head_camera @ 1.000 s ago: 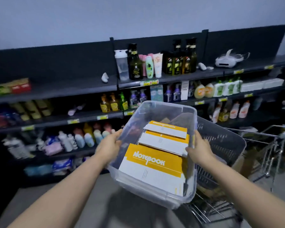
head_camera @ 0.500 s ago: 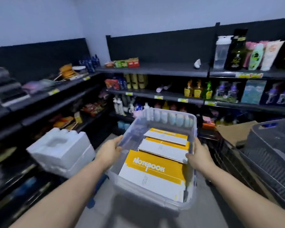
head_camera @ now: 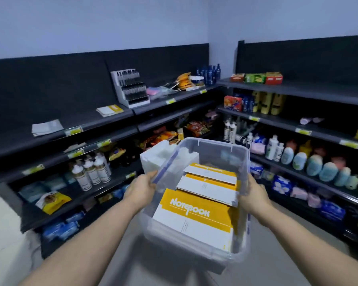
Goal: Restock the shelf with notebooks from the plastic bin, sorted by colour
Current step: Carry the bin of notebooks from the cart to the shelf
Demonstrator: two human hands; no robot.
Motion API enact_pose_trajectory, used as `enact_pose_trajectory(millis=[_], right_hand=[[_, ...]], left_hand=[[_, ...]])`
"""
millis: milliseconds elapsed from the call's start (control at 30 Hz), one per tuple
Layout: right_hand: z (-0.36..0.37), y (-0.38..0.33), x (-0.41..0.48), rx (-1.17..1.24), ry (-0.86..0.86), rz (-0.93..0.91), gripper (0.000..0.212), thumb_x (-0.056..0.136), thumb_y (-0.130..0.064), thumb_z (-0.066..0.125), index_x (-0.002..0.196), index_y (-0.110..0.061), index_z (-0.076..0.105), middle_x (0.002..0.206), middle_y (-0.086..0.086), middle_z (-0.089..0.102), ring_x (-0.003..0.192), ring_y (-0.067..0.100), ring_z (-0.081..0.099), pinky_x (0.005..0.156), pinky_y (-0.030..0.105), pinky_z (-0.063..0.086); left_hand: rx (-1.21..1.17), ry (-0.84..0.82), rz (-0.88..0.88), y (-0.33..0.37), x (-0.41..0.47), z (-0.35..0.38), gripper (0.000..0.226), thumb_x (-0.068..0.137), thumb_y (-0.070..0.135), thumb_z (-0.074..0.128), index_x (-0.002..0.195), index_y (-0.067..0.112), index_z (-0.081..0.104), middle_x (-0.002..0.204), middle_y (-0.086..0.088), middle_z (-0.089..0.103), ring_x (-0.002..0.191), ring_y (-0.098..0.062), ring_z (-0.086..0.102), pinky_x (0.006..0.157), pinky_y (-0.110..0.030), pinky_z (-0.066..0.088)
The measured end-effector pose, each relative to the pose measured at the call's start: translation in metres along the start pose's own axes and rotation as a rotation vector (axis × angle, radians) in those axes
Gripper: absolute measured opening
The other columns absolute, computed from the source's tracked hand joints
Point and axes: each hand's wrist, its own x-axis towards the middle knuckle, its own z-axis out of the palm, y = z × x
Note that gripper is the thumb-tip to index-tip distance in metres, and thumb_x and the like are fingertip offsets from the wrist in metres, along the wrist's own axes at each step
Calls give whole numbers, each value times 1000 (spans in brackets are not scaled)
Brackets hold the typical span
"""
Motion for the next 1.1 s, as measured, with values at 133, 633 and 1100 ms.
enact_pose_trajectory(millis=[133,633,1100], right_hand=[[59,-55,2,57,-36,-21,66,85,-6,52,142,-29,31,117,9,54,127,37,42,90,52,50],[163,-153,137,54,-97,-77,54,85,-12,56,135,-24,40,125,14,54,128,33,41,96,50,46],[201,-191,371,-29,-78,-18,72,86,-6,57,147,-26,24,135,17,43,125,35,42,90,44,48]], left_hand=[[35,63,-56,-57,18,-41,50,95,16,49,141,36,46,138,4,58,124,-24,55,90,-29,47],[-19,66,-124,-156,170,-70,48,96,13,50,142,27,47,126,-4,65,107,-28,64,87,-40,53],[1,62,-105,-149,400,-27,47,98,13,45,144,25,45,134,-3,61,116,-31,58,80,-33,44]])
